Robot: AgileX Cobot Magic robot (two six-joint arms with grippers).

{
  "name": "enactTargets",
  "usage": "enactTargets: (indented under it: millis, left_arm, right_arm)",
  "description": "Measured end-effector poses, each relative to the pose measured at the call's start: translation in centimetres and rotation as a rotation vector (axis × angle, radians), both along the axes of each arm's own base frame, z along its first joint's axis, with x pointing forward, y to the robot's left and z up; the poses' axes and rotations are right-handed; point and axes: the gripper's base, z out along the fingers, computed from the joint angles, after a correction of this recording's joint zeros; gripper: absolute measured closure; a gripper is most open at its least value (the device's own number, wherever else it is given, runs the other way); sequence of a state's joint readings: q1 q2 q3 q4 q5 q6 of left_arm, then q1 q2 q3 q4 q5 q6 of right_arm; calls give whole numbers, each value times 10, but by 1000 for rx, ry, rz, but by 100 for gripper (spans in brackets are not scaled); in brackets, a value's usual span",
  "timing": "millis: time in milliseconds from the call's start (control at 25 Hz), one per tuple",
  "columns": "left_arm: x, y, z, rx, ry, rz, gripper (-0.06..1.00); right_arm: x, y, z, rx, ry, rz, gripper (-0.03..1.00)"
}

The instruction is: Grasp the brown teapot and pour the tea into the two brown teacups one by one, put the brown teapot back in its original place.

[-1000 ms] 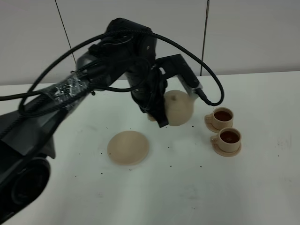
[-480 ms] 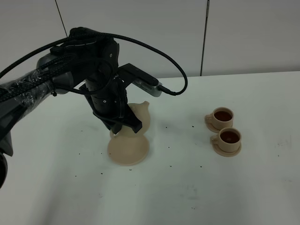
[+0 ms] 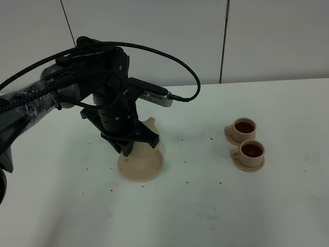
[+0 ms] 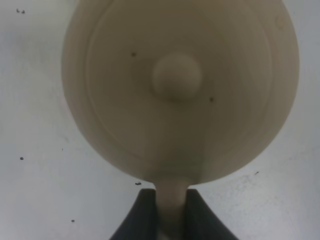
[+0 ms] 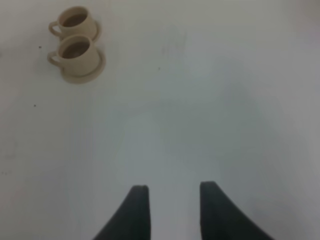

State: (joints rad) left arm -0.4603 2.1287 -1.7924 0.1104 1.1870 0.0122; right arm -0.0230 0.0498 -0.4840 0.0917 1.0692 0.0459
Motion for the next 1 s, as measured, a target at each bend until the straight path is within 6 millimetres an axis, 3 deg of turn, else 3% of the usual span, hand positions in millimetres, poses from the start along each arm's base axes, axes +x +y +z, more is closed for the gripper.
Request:
enactTargets:
  millis: [160,520,1000]
  left_arm:
    - [-1,1,-2,6,3,11,78]
    - [-12,8,-27,60,69,2,78]
    - [-5,9,-29,66,-7,-21,78]
  right_arm:
    - [0,0,0,0,0,0,73]
    - [0,0,0,0,0,0,73]
    - [0,0,0,0,0,0,73]
